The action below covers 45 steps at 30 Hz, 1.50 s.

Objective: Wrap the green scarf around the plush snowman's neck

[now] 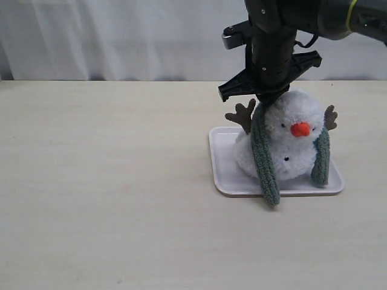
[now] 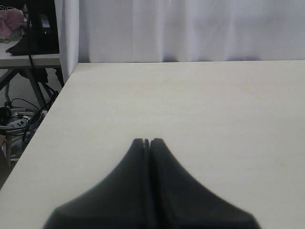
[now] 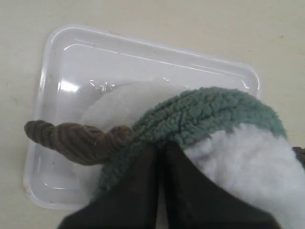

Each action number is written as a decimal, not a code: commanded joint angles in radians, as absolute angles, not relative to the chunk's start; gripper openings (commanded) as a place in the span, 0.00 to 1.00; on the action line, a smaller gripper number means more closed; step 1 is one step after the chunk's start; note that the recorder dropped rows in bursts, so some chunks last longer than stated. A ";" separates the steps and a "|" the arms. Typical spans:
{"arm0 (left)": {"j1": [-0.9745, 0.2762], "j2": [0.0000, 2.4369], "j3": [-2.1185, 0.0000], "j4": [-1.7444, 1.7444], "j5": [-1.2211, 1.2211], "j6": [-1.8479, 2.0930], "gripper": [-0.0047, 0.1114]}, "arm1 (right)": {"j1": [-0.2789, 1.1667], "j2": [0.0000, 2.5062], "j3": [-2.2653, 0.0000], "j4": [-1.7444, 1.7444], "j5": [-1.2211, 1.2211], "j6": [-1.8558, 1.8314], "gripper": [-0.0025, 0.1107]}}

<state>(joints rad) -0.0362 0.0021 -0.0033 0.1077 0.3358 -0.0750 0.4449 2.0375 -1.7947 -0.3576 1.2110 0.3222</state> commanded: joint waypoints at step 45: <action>-0.035 0.000 0.000 0.103 0.323 -0.076 0.04 | 0.442 1.954 -1.654 -0.236 1.038 0.213 0.06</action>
